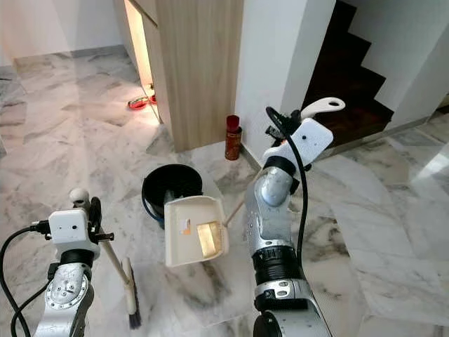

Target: Sweep floor

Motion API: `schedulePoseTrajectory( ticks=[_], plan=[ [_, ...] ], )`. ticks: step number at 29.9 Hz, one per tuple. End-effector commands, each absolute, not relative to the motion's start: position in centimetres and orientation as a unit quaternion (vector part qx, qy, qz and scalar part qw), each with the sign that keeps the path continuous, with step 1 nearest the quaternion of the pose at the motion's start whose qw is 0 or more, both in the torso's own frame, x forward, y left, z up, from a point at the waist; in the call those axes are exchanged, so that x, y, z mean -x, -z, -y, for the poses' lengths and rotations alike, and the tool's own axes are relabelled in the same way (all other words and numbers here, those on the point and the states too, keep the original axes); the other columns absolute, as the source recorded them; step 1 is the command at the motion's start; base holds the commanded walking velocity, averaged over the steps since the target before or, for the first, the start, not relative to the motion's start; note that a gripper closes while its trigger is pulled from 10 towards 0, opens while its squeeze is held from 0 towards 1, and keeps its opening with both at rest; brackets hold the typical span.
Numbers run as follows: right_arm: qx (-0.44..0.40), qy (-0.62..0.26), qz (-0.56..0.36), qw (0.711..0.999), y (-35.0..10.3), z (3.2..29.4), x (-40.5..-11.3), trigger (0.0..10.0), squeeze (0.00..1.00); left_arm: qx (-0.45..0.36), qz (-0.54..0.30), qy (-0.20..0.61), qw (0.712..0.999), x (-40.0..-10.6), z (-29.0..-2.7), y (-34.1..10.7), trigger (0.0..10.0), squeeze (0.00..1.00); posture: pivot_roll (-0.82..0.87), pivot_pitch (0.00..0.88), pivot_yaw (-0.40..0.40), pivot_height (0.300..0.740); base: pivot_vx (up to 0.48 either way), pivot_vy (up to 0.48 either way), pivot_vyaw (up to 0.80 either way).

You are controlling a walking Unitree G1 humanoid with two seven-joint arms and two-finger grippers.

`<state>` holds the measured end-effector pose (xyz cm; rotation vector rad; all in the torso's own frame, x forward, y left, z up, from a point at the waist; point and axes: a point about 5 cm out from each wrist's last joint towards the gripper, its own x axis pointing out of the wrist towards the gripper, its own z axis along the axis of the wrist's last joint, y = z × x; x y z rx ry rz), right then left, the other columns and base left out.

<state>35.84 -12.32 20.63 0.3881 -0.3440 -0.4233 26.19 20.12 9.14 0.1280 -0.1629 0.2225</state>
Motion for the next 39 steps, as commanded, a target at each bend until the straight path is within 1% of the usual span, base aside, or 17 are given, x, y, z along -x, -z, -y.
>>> schedulePoseTrajectory(
  ticks=[1, 5, 13, 20, 23, 25, 39],
  plan=[
    [-0.260, 0.183, 0.212, 0.924, -24.4, 9.8, -35.6, 10.0, 0.00, -0.060, 0.119, -0.101, 0.986, -26.6, -19.6, -10.7, 10.0, 0.00, 0.13, 0.000, -0.021, 0.740, 0.000, 0.000, 0.00],
    [-0.272, 0.183, 0.219, 0.919, -25.0, 9.9, -35.8, 10.0, 0.00, -0.060, 0.118, -0.102, 0.986, -26.5, -19.6, -10.6, 10.0, 0.00, 0.13, 0.000, -0.021, 0.740, 0.000, 0.000, 0.00],
    [-0.279, 0.178, 0.220, 0.918, -25.3, 9.8, -35.8, 10.0, 0.00, -0.061, 0.117, -0.104, 0.986, -26.5, -19.7, -10.6, 10.0, 0.00, 0.13, 0.000, -0.024, 0.740, 0.000, 0.000, 0.00],
    [-0.280, 0.155, 0.214, 0.923, -25.4, 9.3, -36.0, 10.0, 0.00, -0.061, 0.118, -0.105, 0.986, -26.5, -19.7, -10.6, 10.0, 0.00, 0.13, 0.000, -0.025, 0.740, 0.269, 0.000, 0.00],
    [-0.286, 0.119, 0.220, 0.925, -25.9, 8.6, -36.0, 10.0, 0.00, -0.062, 0.117, -0.106, 0.986, -26.5, -19.7, -10.6, 10.0, 0.00, 0.14, 0.000, -0.026, 0.740, 0.301, 0.000, 0.80],
    [-0.285, 0.118, 0.220, 0.925, -25.9, 8.5, -36.0, 10.0, 0.00, -0.062, 0.117, -0.107, 0.985, -26.5, -19.8, -10.6, 10.0, 0.00, 0.14, 0.000, -0.026, 0.740, 0.304, 0.000, 0.51],
    [-0.305, 0.098, 0.218, 0.922, -25.8, 8.3, -36.0, 10.0, 0.00, -0.063, 0.117, -0.108, 0.985, -26.5, -19.9, -10.6, 10.0, 0.00, 0.14, 0.000, -0.028, 0.740, 0.301, 0.000, 0.00]
  ],
)
